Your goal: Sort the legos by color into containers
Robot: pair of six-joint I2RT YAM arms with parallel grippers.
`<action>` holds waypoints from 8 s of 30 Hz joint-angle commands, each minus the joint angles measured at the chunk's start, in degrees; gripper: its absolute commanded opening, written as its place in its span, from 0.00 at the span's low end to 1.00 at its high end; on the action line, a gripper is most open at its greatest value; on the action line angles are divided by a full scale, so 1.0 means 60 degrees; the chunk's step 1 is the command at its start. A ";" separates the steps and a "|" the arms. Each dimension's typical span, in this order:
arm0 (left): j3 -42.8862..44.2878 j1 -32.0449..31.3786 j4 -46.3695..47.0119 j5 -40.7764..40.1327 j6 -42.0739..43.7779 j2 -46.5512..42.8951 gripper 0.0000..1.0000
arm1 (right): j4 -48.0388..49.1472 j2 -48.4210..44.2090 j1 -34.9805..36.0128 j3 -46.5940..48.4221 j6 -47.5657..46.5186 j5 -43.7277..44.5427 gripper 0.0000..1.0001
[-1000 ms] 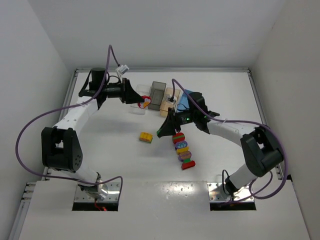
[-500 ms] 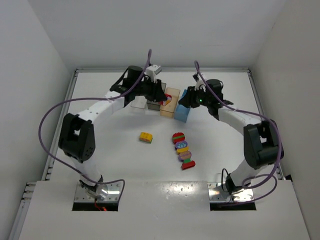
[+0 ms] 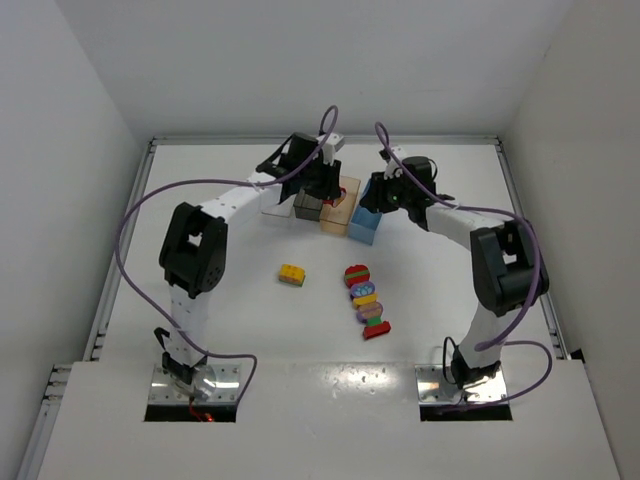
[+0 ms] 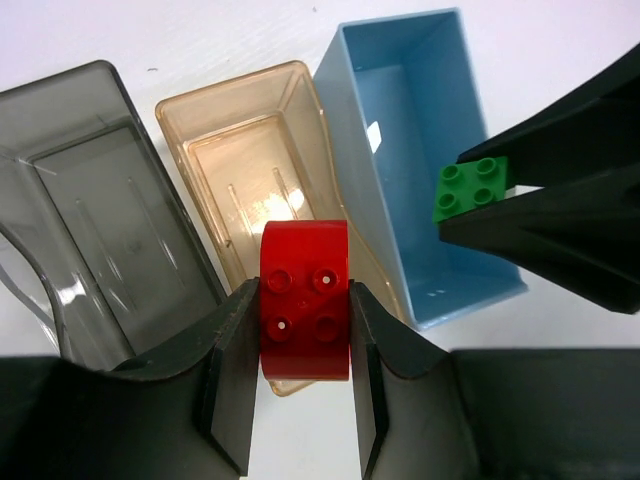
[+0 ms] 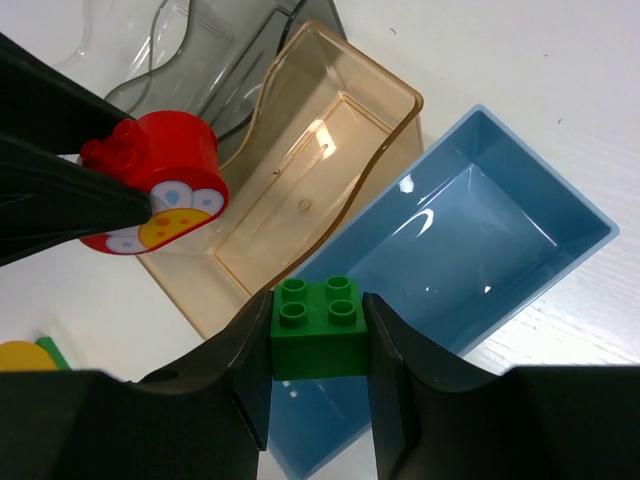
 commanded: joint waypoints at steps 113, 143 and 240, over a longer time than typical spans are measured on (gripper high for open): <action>-0.2178 0.2034 -0.1688 1.0049 0.1559 -0.1657 0.14 | -0.2363 -0.1937 0.0286 -0.0741 -0.2900 -0.8554 0.82; -0.2323 0.1683 -0.1688 1.0899 0.1471 -0.2228 0.14 | 0.1256 -0.0471 0.1282 0.0082 0.0938 -0.8583 0.46; -0.1588 -0.1255 -0.7062 0.4752 1.1735 -0.2023 0.66 | -0.3663 -0.4291 -0.2158 -0.1266 -0.3308 -0.1086 0.76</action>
